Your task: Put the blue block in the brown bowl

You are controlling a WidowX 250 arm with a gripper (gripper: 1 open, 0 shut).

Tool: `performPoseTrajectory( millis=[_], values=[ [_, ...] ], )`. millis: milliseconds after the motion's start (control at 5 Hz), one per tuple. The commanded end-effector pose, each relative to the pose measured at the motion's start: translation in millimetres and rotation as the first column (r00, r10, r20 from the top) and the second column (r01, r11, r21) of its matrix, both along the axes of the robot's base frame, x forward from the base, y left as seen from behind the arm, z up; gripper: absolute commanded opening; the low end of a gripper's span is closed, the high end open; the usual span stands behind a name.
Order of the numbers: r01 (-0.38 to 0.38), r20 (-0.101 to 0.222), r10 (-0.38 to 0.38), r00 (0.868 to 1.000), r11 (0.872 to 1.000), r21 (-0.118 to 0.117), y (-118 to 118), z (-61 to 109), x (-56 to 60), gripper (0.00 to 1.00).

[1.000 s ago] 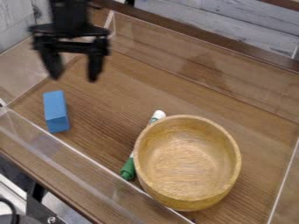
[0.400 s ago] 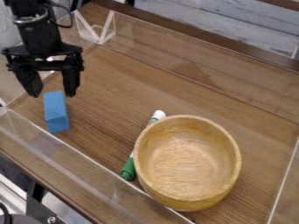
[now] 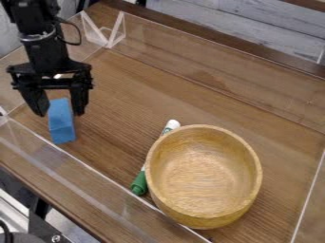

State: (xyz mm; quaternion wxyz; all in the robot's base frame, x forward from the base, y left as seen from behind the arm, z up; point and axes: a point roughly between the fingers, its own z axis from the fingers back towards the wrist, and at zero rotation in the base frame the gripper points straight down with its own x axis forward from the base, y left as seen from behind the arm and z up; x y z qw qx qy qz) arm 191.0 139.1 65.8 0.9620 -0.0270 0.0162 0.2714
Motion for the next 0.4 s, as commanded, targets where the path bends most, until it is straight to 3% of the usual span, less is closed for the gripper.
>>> performPoseTrajectory(
  millis=[0,200],
  values=[
    [-0.023,0.026,0.023,0.999,1.000,0.020,8.2,-1.7,3.3,1.00],
    [-0.038,0.023,0.037,0.999,0.999,0.021,12.3,-9.7,4.9,1.00]
  ],
)
